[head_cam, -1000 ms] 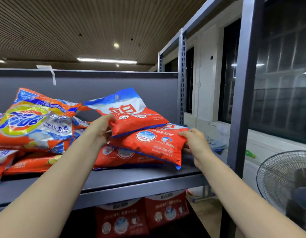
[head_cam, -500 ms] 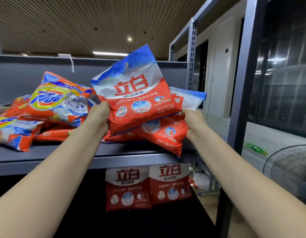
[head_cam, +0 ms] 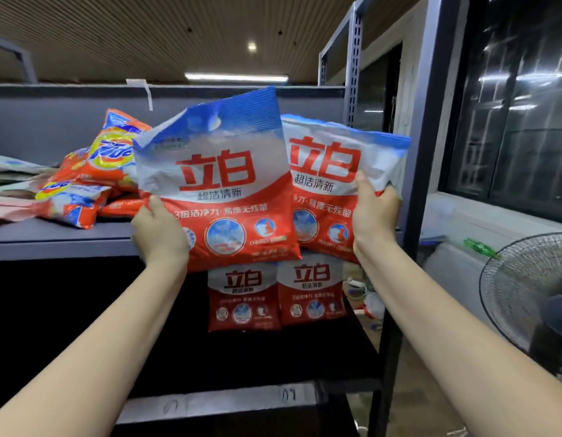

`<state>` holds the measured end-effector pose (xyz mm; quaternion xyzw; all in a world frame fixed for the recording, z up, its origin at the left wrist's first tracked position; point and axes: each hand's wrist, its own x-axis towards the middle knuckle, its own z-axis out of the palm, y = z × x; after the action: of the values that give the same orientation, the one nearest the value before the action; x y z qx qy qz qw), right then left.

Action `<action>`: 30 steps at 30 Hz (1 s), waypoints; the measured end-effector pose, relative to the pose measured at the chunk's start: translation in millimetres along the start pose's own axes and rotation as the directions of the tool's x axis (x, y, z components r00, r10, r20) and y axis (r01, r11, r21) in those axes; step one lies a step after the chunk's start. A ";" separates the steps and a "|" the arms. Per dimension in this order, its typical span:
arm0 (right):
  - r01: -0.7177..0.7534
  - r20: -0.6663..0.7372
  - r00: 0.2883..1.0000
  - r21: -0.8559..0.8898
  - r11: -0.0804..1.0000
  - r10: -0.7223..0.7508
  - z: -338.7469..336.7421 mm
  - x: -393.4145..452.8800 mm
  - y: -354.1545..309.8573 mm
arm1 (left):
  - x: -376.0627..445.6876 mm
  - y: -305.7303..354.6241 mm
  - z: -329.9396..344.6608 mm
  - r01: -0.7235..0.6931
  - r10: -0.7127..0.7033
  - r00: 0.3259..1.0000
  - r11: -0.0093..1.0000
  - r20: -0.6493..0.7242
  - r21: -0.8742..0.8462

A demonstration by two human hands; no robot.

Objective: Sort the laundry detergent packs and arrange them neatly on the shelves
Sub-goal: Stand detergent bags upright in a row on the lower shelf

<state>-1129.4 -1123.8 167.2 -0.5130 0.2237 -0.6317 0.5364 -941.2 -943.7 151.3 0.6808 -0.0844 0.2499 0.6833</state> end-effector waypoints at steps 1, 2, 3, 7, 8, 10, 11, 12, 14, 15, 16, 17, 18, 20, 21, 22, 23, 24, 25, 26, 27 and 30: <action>0.015 -0.014 1.000 0.019 1.000 -0.014 -4.9 -4.9 -1.1 | -4.0 -6.2 -7.1 0.010 -0.010 1.000 1.000 -0.017 0.029; 0.030 -0.026 0.999 0.036 0.999 -0.029 -9.6 -9.1 -1.9 | -7.4 -12.5 -14.3 0.025 -0.023 0.999 0.999 -0.032 0.040; 0.043 -0.033 0.999 0.051 0.998 -0.041 -14.3 -13.5 -2.2 | -10.2 -19.1 -20.9 0.045 -0.043 0.998 0.998 -0.046 0.033; 0.060 -0.003 0.998 0.127 0.990 -0.060 -31.1 -30.6 0.3 | -24.9 -46.0 -42.9 0.094 -0.091 0.995 0.994 -0.046 0.058; 0.058 -0.002 0.998 0.143 0.988 -0.058 -35.4 -34.1 0.7 | -29.0 -51.2 -47.2 0.104 -0.101 0.994 0.993 -0.044 0.055; 0.070 -0.002 0.997 0.154 0.985 -0.071 -44.6 -39.3 -0.9 | -35.6 -59.3 -53.1 0.128 -0.126 0.991 0.991 -0.050 0.049; 0.081 0.006 0.997 0.158 0.984 -0.083 -49.4 -41.2 -2.1 | -38.2 -62.7 -55.7 0.140 -0.137 0.989 0.987 -0.052 0.072; 0.091 0.018 0.995 0.156 0.984 -0.095 -54.4 -41.9 -2.5 | -40.4 -66.2 -58.0 0.152 -0.147 0.988 0.982 -0.054 0.109; 0.101 0.051 0.993 0.100 0.990 -0.107 -65.4 -42.8 0.3 | -47.3 -72.9 -62.6 0.168 -0.160 0.985 0.972 -0.063 0.162; 0.090 0.073 0.993 0.061 0.994 -0.095 -70.8 -43.8 3.9 | -51.1 -76.8 -64.7 0.176 -0.168 0.984 0.970 -0.065 0.167; 0.075 0.092 0.993 0.018 0.997 -0.077 -76.2 -44.5 9.4 | -54.1 -81.0 -65.9 0.186 -0.177 0.982 0.967 -0.065 0.174; 0.068 0.106 0.992 -0.038 0.997 -0.064 -80.8 -45.8 16.0 | -57.9 -83.6 -67.2 0.198 -0.189 0.980 0.961 -0.065 0.191; 0.072 0.124 0.991 -0.107 0.992 -0.058 -85.1 -47.6 23.7 | -60.9 -86.5 -67.3 0.214 -0.204 0.977 0.953 -0.066 0.215; 0.075 0.197 0.980 -0.239 0.968 -0.027 -92.5 -52.3 40.9 | -65.4 -93.8 -65.0 0.244 -0.238 0.970 0.930 -0.058 0.275; 0.070 0.247 0.969 -0.290 0.955 0.004 -95.6 -55.7 50.0 | -67.8 -96.2 -64.1 0.252 -0.250 0.967 0.922 -0.046 0.293; 0.062 0.295 0.955 -0.335 0.940 0.043 -97.9 -58.7 59.5 | -69.7 -100.0 -63.3 0.253 -0.257 0.966 0.916 -0.029 0.310; 0.050 0.333 0.939 -0.377 0.925 0.085 -100.3 -61.1 68.8 | -71.8 -103.2 -62.9 0.250 -0.262 0.965 0.912 -0.009 0.326; 0.028 0.354 0.926 -0.407 0.913 0.129 -101.9 -62.5 78.0 | -72.2 -110.1 -61.8 0.259 -0.276 0.961 0.903 0.001 0.342; -0.004 0.360 0.917 -0.424 0.906 0.172 -103.2 -62.4 87.1 | -72.5 -117.5 -60.6 0.286 -0.307 0.952 0.895 0.007 0.344; -0.044 0.356 0.909 -0.435 0.899 0.216 -104.3 -61.2 96.3 | -71.4 -126.9 -58.0 0.324 -0.344 0.939 0.883 -0.002 0.341; -0.090 0.350 0.899 -0.439 0.894 0.262 -105.4 -58.5 105.7 | -71.3 -134.4 -55.7 0.380 -0.396 0.918 0.870 -0.013 0.314; -0.257 0.328 0.857 -0.398 0.881 0.398 -109.2 -47.4 135.7 | -67.6 -159.9 -47.8 0.500 -0.504 0.862 0.830 -0.049 0.248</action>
<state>-1170.4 -1154.1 -6.0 -0.6694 0.3001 -0.3627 0.5747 -937.1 -904.2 -24.4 0.7626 0.1234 0.0642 0.6317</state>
